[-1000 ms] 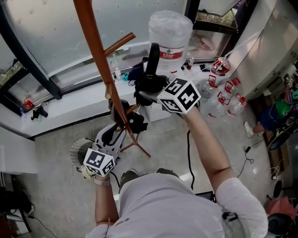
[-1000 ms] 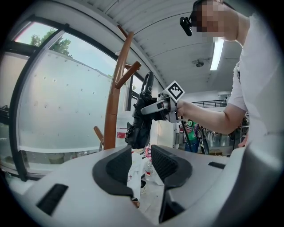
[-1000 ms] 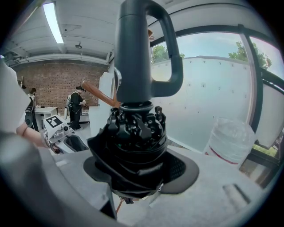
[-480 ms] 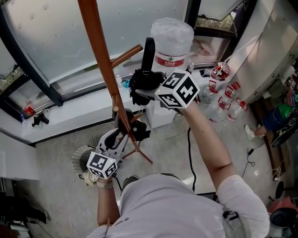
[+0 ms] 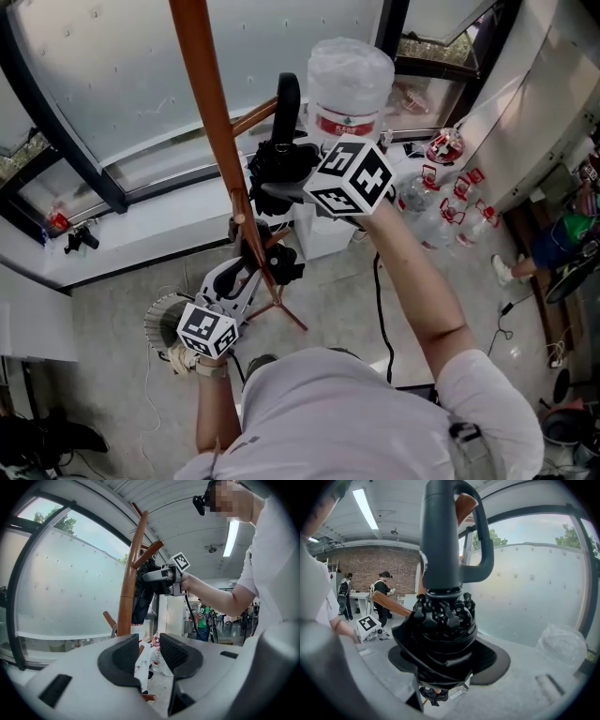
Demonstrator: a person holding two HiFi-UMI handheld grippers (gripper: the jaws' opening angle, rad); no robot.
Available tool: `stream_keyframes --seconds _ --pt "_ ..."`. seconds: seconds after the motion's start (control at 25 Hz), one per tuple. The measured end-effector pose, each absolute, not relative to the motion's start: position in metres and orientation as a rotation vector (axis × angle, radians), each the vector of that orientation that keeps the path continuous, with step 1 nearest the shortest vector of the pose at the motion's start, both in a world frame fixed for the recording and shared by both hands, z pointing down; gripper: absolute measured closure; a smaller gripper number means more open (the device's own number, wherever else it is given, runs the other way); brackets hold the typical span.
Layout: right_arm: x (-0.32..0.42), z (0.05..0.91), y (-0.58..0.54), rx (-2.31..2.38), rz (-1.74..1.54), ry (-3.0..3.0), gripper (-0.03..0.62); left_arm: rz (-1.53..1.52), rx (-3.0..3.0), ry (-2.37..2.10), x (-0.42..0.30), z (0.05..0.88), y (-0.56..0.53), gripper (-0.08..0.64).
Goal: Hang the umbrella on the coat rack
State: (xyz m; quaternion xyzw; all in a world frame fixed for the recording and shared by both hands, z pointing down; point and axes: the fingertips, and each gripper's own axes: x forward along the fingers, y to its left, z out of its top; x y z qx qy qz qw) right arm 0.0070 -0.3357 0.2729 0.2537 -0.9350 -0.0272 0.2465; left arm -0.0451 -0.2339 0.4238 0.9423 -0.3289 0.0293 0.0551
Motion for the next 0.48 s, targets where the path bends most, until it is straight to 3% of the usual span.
stream_keyframes --seconds 0.48 --pt "-0.012 0.295 -0.329 0.606 -0.058 -2.585 0.327 0.087 2.814 -1.047 -0.058 0.445 -0.221 0.439"
